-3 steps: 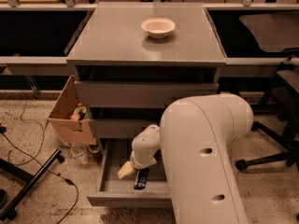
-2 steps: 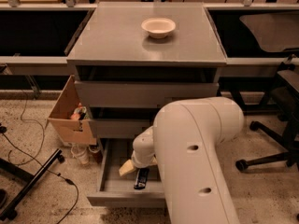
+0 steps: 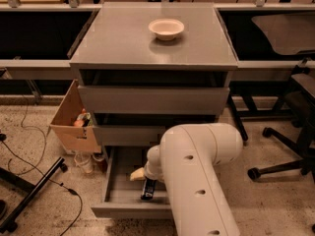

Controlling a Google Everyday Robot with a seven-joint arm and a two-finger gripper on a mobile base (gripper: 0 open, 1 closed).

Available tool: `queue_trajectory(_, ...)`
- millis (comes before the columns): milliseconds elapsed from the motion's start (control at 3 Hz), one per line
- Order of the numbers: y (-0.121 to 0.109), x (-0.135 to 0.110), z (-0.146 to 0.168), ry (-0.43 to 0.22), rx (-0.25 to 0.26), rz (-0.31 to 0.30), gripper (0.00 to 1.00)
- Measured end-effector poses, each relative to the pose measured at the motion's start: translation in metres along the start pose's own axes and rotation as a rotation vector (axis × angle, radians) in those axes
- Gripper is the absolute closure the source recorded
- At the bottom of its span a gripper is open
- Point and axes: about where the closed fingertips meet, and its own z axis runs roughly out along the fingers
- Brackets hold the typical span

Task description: Pick rxbar blueberry from bottom drawer and place on counter

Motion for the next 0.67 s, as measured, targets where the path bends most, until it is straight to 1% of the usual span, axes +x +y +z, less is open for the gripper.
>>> queue_trajectory(333,-0.0005,-0.0076,0.0133,-0.003,-0.012,0.044,0.00)
queue_trajectory(667,-0.0006,-0.0067,0.0132,-0.002,-0.012,0.044,0.00)
